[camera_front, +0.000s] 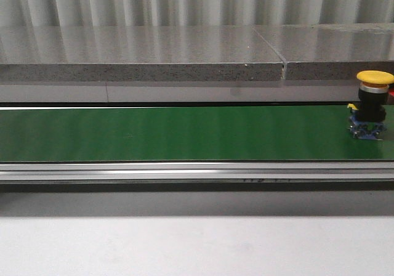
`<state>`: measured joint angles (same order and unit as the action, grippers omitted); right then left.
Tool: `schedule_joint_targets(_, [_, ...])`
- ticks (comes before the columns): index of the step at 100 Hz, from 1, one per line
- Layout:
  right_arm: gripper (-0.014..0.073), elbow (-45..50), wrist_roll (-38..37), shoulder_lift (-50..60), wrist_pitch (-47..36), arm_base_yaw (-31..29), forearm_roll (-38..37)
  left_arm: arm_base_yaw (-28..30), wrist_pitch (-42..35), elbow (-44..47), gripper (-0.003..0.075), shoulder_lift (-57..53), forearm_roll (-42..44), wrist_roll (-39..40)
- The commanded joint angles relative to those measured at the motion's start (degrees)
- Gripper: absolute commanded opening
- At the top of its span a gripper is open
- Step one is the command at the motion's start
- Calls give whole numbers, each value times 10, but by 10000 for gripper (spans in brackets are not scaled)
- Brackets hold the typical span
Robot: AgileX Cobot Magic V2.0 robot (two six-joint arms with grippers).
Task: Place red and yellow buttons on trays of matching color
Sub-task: 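Grasp the yellow button at the belt's far end with the right gripper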
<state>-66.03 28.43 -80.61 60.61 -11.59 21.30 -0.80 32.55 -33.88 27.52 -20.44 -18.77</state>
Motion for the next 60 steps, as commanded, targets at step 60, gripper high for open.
schedule_joint_targets(60, [594, 4, 9, -74, -146, 51, 15, -3, -43, -14, -20, 2, -13, 2])
